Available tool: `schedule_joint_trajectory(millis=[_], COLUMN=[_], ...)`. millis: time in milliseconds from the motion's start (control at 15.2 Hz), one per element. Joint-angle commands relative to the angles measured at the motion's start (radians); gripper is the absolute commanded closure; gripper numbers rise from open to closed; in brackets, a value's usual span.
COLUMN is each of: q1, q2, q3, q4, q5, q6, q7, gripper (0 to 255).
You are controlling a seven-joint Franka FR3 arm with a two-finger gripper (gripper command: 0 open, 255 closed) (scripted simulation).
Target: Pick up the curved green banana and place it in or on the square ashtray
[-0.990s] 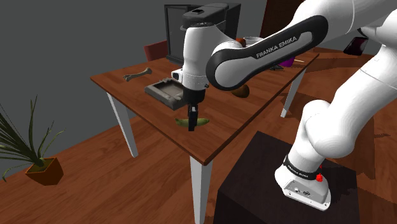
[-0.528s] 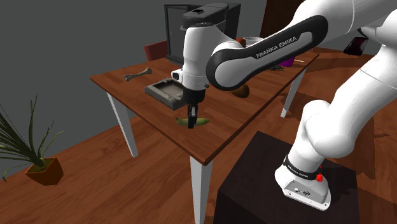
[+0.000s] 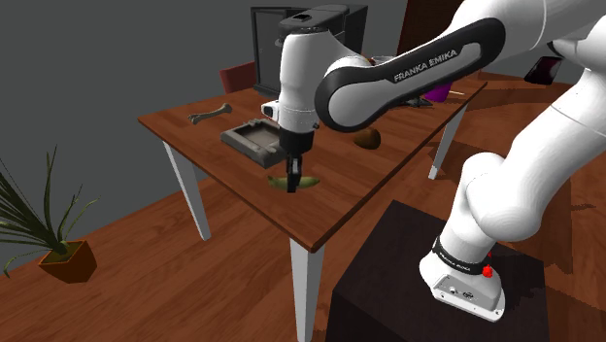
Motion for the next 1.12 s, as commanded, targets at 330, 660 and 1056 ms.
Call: schedule_joint_trajectory(millis=[330,660,1056], q1=[0.0,-0.002,-0.003], q2=[-0.022,-0.031,-0.035], q3=[-0.006,-0.01,-0.014], q4=[0.075,0.134,0.211], q5=[0.0,0.0,-0.002], q6=[-0.097,-0.165,-0.246], q7=[-0.002,-0.003,-0.004], gripper=[255,255,255])
